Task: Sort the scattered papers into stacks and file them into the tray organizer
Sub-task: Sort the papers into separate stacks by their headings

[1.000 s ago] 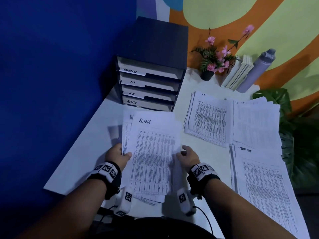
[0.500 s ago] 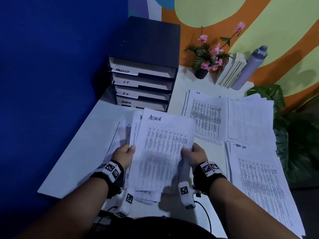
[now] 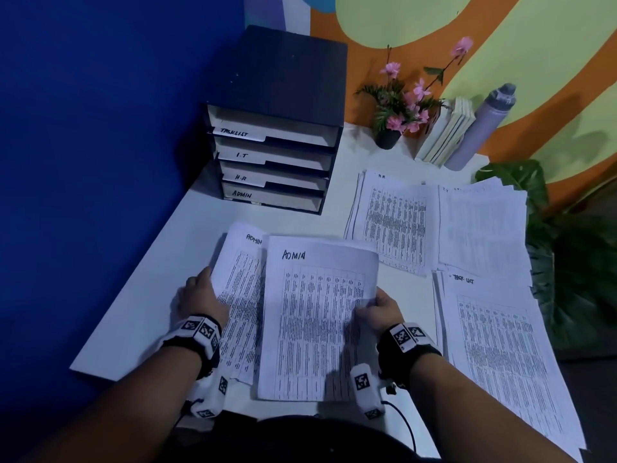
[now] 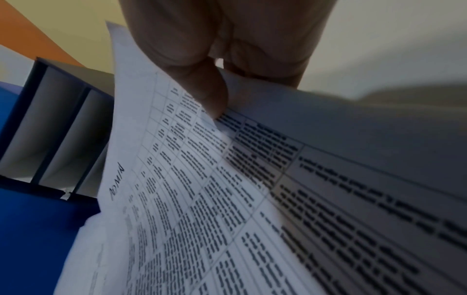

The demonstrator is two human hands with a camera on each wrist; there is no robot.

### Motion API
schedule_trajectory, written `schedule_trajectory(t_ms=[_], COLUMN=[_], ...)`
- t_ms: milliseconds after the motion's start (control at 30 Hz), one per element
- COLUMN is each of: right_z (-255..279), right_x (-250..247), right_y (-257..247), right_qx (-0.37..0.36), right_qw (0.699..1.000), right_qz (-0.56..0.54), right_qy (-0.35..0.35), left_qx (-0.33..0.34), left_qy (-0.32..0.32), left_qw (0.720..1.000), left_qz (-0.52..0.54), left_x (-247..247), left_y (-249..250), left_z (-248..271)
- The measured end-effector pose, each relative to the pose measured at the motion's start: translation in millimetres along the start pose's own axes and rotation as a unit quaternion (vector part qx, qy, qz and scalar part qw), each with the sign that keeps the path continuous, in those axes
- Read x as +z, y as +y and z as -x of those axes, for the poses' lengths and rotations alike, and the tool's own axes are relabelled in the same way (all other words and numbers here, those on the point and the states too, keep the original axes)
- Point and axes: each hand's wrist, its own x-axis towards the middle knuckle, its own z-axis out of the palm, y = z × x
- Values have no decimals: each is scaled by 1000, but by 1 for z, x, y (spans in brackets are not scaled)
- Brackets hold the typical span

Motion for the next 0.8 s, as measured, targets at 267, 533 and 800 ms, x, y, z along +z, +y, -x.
schedule_trajectory(t_ms=[267, 533, 800], right_z=[0, -3, 1], right_x=[9, 4, 10], right_y=[-5, -5, -8], right_qx=[14, 20, 18], right_qw=[1000, 999, 995], right_qz=[-16, -32, -101], right_qy=[5, 18, -8], left_qx=[-39, -15, 11], left_qy=[20, 79, 4], left_qw=[978, 967, 921], left_qz=[205, 240, 389], left_x=[-8, -16, -3], left_y=[17, 22, 50], left_z=[12, 19, 32])
